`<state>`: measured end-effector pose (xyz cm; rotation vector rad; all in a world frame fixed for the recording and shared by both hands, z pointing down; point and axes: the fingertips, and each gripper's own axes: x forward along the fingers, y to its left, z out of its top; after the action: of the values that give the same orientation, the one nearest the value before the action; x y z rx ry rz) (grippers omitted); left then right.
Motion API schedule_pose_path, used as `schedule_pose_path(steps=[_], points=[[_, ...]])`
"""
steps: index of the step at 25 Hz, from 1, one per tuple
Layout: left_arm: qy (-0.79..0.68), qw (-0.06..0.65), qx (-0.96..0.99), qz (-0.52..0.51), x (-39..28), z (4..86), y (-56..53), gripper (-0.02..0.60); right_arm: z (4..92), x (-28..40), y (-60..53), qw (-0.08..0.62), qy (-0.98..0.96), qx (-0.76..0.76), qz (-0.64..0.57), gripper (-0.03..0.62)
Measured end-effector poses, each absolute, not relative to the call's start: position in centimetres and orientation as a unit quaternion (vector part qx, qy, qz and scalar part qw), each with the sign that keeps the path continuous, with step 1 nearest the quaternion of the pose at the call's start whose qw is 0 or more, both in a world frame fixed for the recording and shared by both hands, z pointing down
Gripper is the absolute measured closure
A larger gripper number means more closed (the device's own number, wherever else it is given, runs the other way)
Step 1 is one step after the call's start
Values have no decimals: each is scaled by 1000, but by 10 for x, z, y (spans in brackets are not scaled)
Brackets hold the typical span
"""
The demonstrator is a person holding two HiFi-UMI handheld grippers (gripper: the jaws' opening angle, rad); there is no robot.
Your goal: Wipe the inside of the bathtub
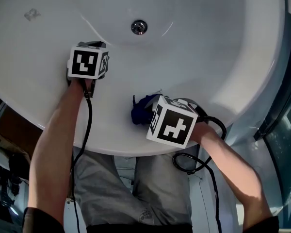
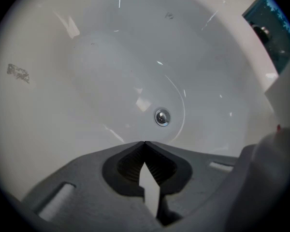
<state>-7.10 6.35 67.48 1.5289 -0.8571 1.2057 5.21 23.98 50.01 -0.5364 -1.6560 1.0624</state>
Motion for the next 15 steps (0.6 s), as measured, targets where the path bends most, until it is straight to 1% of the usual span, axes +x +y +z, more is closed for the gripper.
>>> schedule_pose_path(steps=[8, 15], points=[[-352, 496, 622, 493, -66, 670, 77, 578, 450, 50, 259, 508, -706, -272, 412, 471], [-344, 493, 626, 497, -53, 672, 81, 578, 415, 53, 271, 475, -721, -294, 409, 470]])
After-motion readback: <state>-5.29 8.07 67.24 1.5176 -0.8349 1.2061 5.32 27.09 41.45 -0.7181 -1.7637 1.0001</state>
